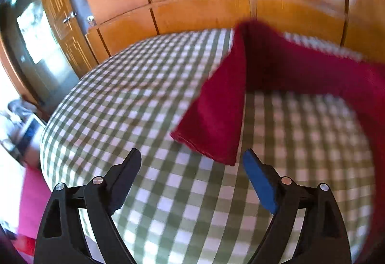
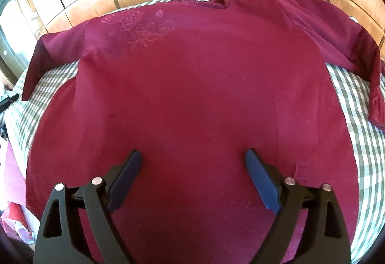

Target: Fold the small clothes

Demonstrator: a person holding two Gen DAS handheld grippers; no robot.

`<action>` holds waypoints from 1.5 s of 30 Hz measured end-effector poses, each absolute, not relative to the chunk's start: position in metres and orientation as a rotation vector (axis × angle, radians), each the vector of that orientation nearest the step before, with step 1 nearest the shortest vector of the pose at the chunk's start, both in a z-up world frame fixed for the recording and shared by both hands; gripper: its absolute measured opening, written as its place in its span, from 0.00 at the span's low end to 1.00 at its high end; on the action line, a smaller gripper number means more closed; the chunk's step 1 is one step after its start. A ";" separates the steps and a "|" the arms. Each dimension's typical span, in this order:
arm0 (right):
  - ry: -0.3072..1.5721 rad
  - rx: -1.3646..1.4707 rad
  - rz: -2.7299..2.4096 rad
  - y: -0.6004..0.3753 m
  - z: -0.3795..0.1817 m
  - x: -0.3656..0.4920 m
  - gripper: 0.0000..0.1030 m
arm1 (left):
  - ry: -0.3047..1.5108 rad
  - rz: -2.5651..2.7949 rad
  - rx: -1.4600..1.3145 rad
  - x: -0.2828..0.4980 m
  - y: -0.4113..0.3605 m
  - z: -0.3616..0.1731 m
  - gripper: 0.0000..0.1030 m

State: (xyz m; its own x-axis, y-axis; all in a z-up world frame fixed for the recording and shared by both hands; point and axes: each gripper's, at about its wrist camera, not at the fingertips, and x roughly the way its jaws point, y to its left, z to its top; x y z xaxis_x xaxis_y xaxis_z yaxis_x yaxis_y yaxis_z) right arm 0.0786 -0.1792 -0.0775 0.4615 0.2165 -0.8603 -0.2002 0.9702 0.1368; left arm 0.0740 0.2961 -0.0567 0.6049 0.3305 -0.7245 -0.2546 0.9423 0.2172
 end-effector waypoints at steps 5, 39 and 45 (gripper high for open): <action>1.070 0.013 0.237 -0.179 -0.076 0.074 0.86 | 0.908 0.441 0.033 0.104 0.317 -0.085 0.13; 0.904 0.003 0.198 -0.246 -0.015 0.216 0.82 | 0.896 -0.017 -0.082 0.231 0.192 0.028 0.36; 0.903 -0.134 0.214 -0.228 -0.012 0.312 0.78 | 0.958 -0.174 -0.078 0.303 0.098 -0.006 0.36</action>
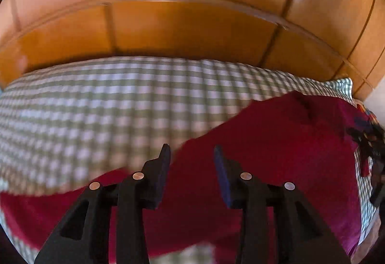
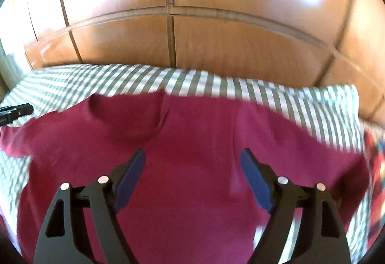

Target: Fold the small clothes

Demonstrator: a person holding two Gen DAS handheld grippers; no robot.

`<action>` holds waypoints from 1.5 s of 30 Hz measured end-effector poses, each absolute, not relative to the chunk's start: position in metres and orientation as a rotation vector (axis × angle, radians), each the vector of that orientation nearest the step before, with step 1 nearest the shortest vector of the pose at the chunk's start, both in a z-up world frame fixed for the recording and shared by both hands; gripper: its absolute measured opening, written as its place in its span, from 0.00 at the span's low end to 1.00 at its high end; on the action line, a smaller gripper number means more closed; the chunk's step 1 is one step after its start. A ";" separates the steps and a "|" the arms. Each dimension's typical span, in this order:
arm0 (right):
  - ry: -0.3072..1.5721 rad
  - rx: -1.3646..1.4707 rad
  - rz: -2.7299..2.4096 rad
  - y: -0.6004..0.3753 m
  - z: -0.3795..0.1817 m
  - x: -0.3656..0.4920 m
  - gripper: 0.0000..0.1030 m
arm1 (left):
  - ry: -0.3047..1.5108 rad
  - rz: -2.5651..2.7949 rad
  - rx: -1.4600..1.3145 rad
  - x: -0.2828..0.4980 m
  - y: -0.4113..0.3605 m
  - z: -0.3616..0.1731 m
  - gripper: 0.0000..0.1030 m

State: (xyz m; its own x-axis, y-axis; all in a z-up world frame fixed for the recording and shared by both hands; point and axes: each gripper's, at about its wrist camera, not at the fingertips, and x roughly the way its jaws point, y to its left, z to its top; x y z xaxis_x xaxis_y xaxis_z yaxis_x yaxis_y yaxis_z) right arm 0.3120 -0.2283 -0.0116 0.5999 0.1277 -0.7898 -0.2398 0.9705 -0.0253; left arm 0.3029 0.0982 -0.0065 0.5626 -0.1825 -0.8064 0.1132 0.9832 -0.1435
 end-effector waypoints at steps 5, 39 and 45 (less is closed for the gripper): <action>0.952 -0.237 0.225 -0.221 -0.032 0.375 0.81 | 1.039 -0.198 -0.035 0.356 0.069 -0.042 0.35; 0.798 -0.120 0.050 -0.266 -0.045 0.328 0.80 | 0.853 -0.111 -0.138 0.306 0.105 -0.007 0.13; 0.850 -0.049 0.104 -0.276 -0.053 0.216 0.82 | 0.920 -0.195 -0.123 0.173 0.118 -0.032 0.13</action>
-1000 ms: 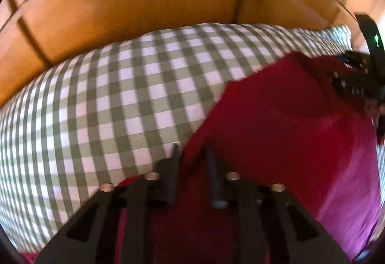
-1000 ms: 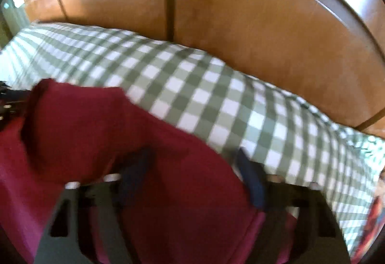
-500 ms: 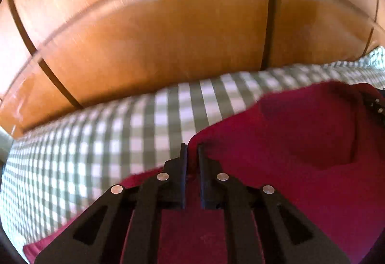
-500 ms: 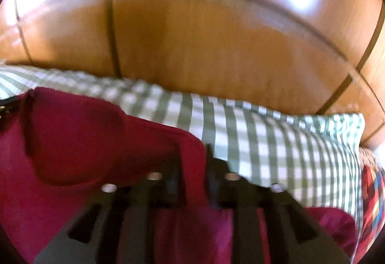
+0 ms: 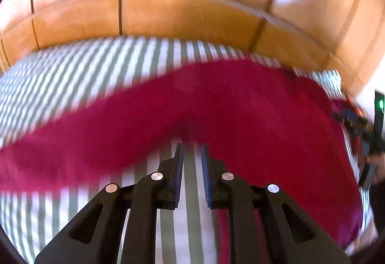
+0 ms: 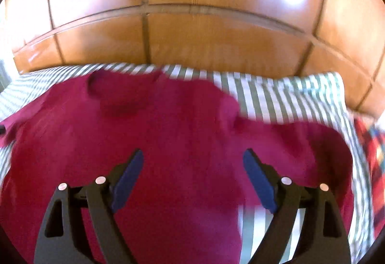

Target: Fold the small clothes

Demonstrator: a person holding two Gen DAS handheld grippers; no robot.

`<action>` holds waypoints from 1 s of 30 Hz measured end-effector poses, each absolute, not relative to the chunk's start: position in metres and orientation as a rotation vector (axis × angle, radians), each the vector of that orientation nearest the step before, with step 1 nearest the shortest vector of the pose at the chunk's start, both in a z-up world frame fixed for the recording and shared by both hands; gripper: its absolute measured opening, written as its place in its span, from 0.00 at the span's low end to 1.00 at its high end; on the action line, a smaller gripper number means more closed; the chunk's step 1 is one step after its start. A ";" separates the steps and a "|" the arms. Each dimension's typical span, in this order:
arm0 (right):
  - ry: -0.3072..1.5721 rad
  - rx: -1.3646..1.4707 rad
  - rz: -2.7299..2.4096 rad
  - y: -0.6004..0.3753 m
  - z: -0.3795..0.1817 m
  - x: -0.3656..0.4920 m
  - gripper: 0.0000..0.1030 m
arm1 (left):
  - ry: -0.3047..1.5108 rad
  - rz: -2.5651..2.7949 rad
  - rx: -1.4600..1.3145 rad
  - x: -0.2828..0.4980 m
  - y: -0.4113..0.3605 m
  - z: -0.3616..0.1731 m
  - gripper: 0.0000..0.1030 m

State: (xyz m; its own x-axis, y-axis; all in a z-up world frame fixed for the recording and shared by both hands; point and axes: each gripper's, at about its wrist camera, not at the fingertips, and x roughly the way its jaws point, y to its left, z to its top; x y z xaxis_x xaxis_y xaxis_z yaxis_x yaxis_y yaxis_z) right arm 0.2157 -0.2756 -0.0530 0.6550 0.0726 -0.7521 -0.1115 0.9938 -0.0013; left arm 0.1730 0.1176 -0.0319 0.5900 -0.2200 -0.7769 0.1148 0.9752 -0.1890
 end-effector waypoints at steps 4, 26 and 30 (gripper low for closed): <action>0.912 -0.038 0.052 -0.293 -0.065 0.146 0.82 | 1.026 -0.245 -0.115 0.097 0.109 -0.065 0.13; 1.056 0.195 0.139 -0.316 -0.084 0.016 0.30 | 0.985 -0.286 -0.464 0.016 0.114 -0.064 0.36; 1.058 0.177 0.155 -0.314 -0.085 0.011 0.31 | 0.967 -0.299 -0.484 0.007 0.116 -0.062 0.52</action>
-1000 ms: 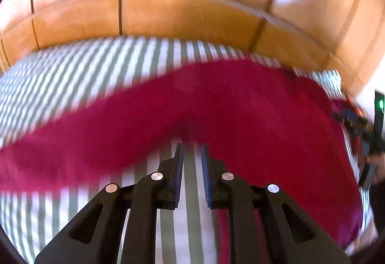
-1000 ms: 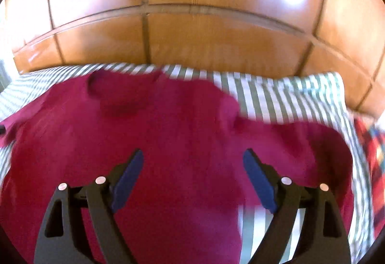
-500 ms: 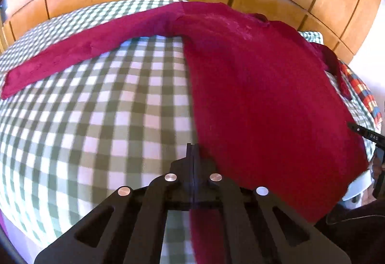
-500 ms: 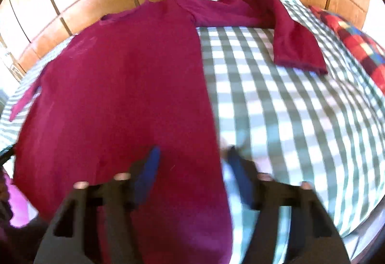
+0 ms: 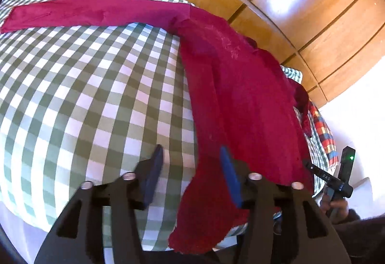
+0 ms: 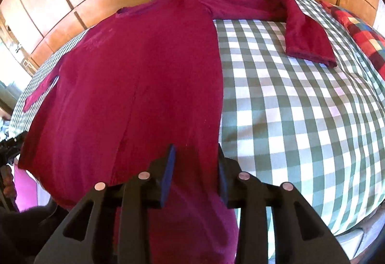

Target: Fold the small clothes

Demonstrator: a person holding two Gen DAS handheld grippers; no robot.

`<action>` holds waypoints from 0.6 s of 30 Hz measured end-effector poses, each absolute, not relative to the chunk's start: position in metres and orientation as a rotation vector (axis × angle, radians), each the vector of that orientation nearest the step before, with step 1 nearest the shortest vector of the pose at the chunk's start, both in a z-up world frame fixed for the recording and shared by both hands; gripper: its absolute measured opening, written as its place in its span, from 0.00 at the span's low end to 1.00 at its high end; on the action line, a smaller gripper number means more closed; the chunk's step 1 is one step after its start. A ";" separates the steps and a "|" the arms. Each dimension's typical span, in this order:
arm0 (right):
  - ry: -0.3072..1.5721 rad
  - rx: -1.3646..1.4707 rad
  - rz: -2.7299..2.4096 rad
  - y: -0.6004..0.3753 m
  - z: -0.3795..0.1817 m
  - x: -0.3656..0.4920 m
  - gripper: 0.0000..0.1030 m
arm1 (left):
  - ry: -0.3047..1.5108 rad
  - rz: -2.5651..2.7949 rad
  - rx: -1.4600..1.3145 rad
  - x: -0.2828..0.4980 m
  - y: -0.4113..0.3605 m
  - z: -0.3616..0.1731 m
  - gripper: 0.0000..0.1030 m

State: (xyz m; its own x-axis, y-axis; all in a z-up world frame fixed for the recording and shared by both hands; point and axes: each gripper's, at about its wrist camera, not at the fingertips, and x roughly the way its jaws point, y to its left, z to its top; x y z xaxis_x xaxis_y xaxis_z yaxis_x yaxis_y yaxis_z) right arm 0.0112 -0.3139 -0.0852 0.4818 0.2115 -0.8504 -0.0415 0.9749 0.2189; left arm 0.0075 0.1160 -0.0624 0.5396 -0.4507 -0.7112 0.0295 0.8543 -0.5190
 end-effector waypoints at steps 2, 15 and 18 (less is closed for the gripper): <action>1.057 0.168 0.154 -0.313 -0.086 0.011 0.31 | 0.990 -0.310 -0.481 0.007 0.110 -0.067 0.52; 1.061 0.104 0.221 -0.322 -0.071 -0.014 0.08 | 1.055 -0.317 -0.342 -0.014 0.102 -0.071 0.10; 1.103 0.093 0.219 -0.321 -0.088 -0.020 0.08 | 1.074 -0.299 -0.370 -0.021 0.101 -0.080 0.12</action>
State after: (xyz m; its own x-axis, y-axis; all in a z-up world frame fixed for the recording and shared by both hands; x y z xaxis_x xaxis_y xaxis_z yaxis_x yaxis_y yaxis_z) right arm -0.0197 -0.3210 -0.0876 0.4323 0.2215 -0.8741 -0.1295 0.9746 0.1829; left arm -0.0207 0.1012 -0.0799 0.4469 -0.4119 -0.7941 0.0581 0.8992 -0.4336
